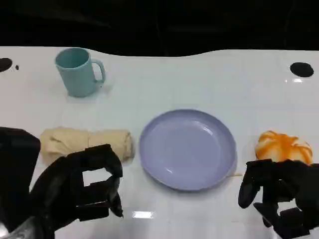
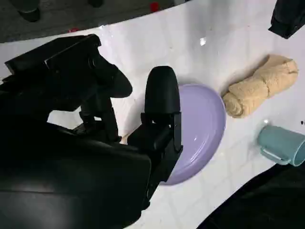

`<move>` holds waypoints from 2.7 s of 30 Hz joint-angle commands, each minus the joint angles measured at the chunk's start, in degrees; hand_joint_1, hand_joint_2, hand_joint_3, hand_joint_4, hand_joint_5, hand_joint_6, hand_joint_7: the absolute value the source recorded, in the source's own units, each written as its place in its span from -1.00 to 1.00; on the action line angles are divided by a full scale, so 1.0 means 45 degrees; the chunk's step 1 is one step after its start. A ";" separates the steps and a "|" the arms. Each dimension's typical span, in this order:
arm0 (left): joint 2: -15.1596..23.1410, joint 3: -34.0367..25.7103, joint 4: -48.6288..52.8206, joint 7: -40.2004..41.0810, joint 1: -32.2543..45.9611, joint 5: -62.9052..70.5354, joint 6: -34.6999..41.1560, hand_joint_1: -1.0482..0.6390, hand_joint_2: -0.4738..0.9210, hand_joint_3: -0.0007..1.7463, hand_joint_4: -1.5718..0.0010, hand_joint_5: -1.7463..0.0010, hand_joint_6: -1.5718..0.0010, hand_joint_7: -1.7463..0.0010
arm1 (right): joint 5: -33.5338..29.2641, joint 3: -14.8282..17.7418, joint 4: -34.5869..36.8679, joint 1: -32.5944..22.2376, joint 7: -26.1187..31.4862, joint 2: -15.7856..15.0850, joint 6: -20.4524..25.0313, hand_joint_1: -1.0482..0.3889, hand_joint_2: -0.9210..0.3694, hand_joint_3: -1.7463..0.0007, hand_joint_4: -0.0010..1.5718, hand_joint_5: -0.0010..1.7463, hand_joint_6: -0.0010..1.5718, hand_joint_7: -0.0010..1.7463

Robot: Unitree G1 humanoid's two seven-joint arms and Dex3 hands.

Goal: Grasp the towel on the left side of the plate with the left hand and place it into the plate.

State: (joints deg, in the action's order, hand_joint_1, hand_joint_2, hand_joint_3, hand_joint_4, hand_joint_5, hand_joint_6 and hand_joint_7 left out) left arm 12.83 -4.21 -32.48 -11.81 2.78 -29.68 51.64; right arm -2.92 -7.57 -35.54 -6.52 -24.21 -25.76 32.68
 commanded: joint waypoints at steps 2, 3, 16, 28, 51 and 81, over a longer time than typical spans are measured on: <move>0.0231 -0.0025 0.0075 -0.0107 -0.0081 0.0069 -0.0222 0.13 0.49 0.44 -0.03 -1.00 0.12 -0.92 | -0.0037 0.0019 -0.0144 0.0092 0.0036 -0.0080 0.0074 0.51 -0.51 -0.17 -0.11 0.90 -0.13 0.63; 0.0231 -0.0037 0.0073 -0.0107 -0.0081 0.0050 -0.0212 0.13 0.49 0.44 -0.03 -1.00 0.12 -0.92 | -0.0042 0.0018 -0.0149 0.0091 0.0032 -0.0087 0.0072 0.51 -0.51 -0.17 -0.11 0.90 -0.13 0.63; 0.0249 -0.0059 0.0079 -0.0077 -0.0098 0.0056 -0.0230 0.13 0.49 0.44 -0.03 -1.00 0.13 -0.91 | -0.0022 0.0032 -0.0130 0.0107 0.0013 -0.0089 -0.0017 0.51 -0.50 -0.18 -0.11 0.90 -0.14 0.63; 0.0097 -0.0140 -0.0202 0.0534 -0.0170 0.0218 0.0060 0.15 0.48 0.42 0.02 -1.00 0.15 -0.89 | -0.0071 -0.0028 -0.0253 0.0136 0.0054 -0.0068 0.0186 0.50 -0.51 -0.18 -0.11 0.93 -0.14 0.63; 0.3411 0.1957 0.0982 -0.0625 -0.0553 0.7427 -0.7052 -0.17 1.00 -0.73 0.58 0.12 0.33 0.87 | -0.0203 -0.0383 -0.0227 0.0416 0.0265 0.0071 0.0220 0.51 -0.53 -0.14 -0.11 0.91 -0.14 0.63; 0.2977 0.7515 1.0968 -0.0817 -0.6841 1.8191 -0.9379 -0.44 0.94 -0.99 0.34 0.83 0.42 0.99 | -0.0187 -0.0468 -0.0370 0.0269 0.0385 0.0163 0.0191 0.50 -0.52 -0.16 -0.11 0.93 -0.13 0.63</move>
State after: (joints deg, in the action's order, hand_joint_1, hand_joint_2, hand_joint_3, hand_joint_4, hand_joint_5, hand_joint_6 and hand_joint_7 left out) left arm 26.97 28.30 11.44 -16.72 -25.20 51.18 10.45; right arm -3.74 -9.94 -36.96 -5.10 -22.62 -24.88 33.84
